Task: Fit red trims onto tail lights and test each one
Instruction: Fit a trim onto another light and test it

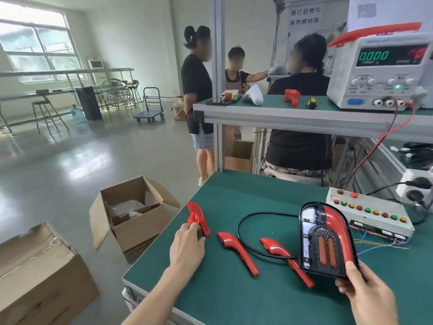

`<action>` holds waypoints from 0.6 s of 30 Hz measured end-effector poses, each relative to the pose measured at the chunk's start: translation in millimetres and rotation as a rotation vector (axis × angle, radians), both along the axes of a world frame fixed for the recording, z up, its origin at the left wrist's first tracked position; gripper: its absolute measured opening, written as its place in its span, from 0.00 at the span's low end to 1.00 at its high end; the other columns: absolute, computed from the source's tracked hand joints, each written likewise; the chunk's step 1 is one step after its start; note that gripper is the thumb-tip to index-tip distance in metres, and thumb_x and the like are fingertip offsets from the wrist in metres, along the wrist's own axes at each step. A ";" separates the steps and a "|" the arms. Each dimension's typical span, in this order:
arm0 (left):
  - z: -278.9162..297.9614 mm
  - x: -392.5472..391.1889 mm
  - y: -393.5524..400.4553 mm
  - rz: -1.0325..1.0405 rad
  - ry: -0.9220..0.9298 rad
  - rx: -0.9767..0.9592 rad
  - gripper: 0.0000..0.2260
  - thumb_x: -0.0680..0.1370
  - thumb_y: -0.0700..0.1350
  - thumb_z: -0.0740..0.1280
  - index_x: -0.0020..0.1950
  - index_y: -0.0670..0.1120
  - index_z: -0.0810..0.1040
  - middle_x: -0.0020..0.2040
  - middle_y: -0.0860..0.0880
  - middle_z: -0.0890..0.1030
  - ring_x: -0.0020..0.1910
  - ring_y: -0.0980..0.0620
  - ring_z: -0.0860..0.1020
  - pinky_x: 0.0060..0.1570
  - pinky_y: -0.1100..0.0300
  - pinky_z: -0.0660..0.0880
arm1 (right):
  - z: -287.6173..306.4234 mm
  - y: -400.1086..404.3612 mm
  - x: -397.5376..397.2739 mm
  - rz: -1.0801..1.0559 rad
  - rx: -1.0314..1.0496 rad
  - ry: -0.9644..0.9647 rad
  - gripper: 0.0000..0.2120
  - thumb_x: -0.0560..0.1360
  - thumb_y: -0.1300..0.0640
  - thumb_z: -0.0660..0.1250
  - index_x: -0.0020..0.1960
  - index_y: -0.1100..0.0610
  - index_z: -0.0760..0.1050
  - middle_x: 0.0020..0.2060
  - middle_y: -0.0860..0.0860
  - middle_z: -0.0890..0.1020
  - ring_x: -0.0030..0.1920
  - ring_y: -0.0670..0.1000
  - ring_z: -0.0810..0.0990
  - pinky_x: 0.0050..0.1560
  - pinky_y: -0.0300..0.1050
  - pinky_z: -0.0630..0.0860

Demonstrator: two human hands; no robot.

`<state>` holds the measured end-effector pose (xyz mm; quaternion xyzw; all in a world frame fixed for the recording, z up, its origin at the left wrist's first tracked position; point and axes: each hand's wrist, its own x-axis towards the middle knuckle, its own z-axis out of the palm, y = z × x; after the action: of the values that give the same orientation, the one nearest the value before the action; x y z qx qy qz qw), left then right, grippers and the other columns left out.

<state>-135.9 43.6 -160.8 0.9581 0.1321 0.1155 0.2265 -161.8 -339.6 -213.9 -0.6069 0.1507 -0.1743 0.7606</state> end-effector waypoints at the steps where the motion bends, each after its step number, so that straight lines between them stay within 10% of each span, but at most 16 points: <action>1: 1.7 1.2 -3.9 0.012 -0.002 0.019 0.09 0.81 0.48 0.66 0.59 0.48 0.73 0.57 0.49 0.76 0.57 0.46 0.76 0.49 0.54 0.73 | 0.3 -0.2 -0.4 0.007 0.004 0.000 0.14 0.80 0.62 0.69 0.65 0.62 0.79 0.30 0.55 0.84 0.25 0.49 0.79 0.27 0.33 0.76; 15: 10.4 -14.3 -2.3 -0.045 -0.263 -0.015 0.07 0.80 0.35 0.64 0.56 0.42 0.78 0.51 0.46 0.78 0.46 0.38 0.79 0.45 0.47 0.75 | 9.7 4.2 -5.9 0.051 0.014 0.022 0.08 0.81 0.58 0.68 0.58 0.52 0.81 0.34 0.55 0.85 0.29 0.49 0.81 0.29 0.36 0.78; 18: 26.2 -20.7 -14.1 -0.048 -0.439 -0.235 0.11 0.80 0.34 0.65 0.58 0.48 0.78 0.52 0.53 0.79 0.43 0.52 0.81 0.43 0.51 0.76 | 11.1 6.9 -6.8 0.051 -0.033 0.011 0.09 0.81 0.59 0.68 0.59 0.51 0.81 0.36 0.54 0.85 0.31 0.50 0.80 0.31 0.42 0.78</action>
<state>-156.5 29.4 -134.6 0.8801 0.0696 0.2991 0.3620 -168.6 -332.8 -202.8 -0.6241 0.1365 -0.1542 0.7537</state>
